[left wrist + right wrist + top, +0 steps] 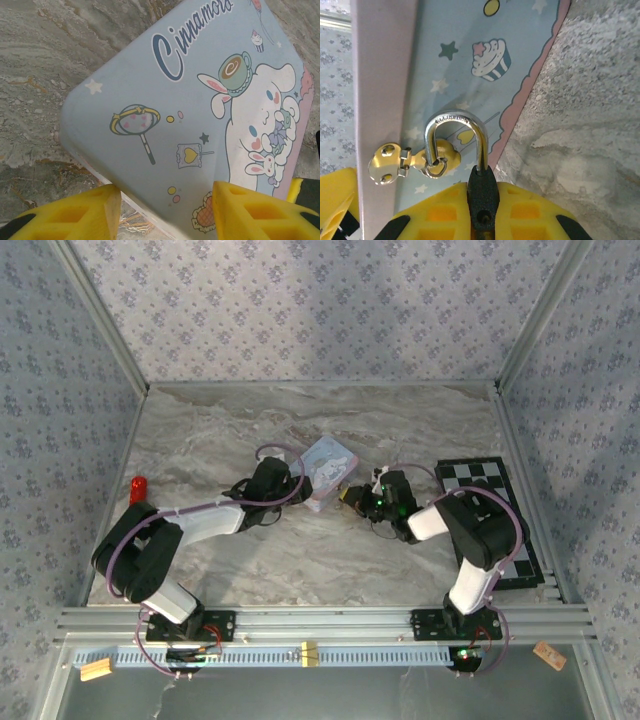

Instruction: Unlock the padlock with the key

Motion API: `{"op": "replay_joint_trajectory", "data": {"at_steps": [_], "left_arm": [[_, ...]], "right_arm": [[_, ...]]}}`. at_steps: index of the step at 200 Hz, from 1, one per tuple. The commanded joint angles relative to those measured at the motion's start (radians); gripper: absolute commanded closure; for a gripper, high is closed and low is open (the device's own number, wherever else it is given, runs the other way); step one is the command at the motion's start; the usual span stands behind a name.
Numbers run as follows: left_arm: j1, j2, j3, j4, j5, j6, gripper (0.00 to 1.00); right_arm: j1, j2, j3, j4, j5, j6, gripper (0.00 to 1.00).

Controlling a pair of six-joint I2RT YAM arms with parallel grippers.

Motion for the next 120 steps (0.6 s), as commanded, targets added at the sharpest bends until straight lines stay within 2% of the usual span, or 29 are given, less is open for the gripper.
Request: {"op": "replay_joint_trajectory", "data": {"at_steps": [1, 60, 89, 120], "left_arm": [[-0.021, 0.005, -0.020, -0.078, 0.011, 0.001, 0.49], [-0.008, 0.012, 0.002, -0.108, -0.004, 0.036, 0.49], [0.014, 0.027, 0.017, -0.116, 0.008, 0.057, 0.49], [0.044, 0.053, 0.035, -0.119, 0.027, 0.079, 0.49]], "right_arm": [[-0.005, 0.006, -0.005, 0.118, 0.022, 0.052, 1.00], [-0.035, -0.052, -0.042, 0.030, 0.038, -0.010, 1.00], [-0.049, -0.138, -0.057, -0.108, 0.047, -0.082, 1.00], [-0.052, -0.272, -0.052, -0.343, 0.085, -0.190, 1.00]]}}
